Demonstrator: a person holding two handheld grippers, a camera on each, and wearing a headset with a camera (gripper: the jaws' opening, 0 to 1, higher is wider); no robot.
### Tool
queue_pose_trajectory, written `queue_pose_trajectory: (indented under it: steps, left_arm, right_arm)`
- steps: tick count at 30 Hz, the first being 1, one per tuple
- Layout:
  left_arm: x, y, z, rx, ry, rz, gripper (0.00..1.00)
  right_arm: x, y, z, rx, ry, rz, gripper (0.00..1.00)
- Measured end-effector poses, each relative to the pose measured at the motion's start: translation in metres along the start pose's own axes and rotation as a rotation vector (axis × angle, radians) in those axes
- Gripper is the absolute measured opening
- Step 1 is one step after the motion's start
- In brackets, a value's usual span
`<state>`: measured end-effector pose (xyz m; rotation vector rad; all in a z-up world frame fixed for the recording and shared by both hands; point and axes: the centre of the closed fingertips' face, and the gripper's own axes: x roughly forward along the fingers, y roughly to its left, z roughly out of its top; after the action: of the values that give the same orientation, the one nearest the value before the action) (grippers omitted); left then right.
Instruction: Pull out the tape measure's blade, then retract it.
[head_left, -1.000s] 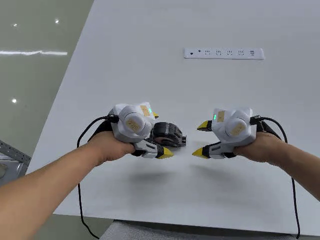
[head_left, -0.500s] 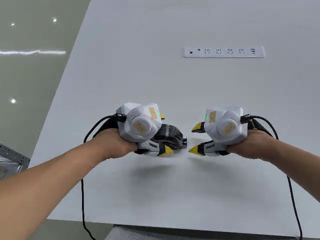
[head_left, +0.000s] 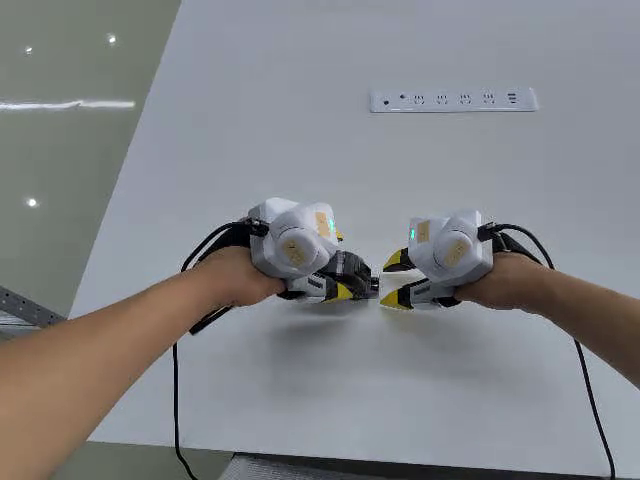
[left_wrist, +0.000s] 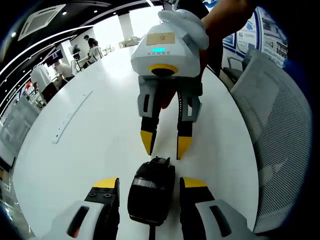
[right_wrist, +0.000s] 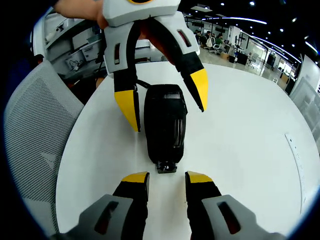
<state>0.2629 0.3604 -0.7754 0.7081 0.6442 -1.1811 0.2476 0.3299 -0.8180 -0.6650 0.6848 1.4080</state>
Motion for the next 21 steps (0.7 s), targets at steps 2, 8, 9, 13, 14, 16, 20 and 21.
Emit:
queue_pose_trajectory:
  steps: [2,8,9,13,14,16,20,21]
  left_arm:
    - [0.000,-0.001,0.001,-0.001,-0.002,-0.006,0.43]
    - [0.003,-0.005,-0.002,0.025,0.023,-0.029,0.41]
    - [0.003,-0.005,-0.003,0.030,0.028,-0.032,0.41]
    - [0.003,-0.006,-0.004,0.030,0.031,-0.039,0.40]
    - [0.003,-0.006,-0.003,0.031,0.030,-0.040,0.38]
    - [0.003,-0.005,-0.003,0.034,0.032,-0.040,0.36]
    - [0.003,-0.005,-0.003,0.034,0.032,-0.043,0.35]
    - [0.003,-0.005,-0.003,0.037,0.034,-0.043,0.34]
  right_arm:
    - [0.002,-0.002,0.001,-0.001,-0.004,0.001,0.24]
    - [0.007,-0.004,0.003,-0.007,-0.002,0.013,0.22]
    - [0.008,-0.004,0.004,-0.010,-0.002,0.016,0.22]
    - [0.010,-0.003,0.004,-0.019,0.002,0.028,0.21]
    - [0.011,-0.002,0.004,-0.020,0.003,0.033,0.20]
    - [0.012,-0.002,0.004,-0.024,0.005,0.038,0.19]
    - [0.013,-0.001,0.005,-0.025,0.000,0.046,0.16]
    - [0.013,0.000,0.005,-0.027,0.001,0.050,0.16]
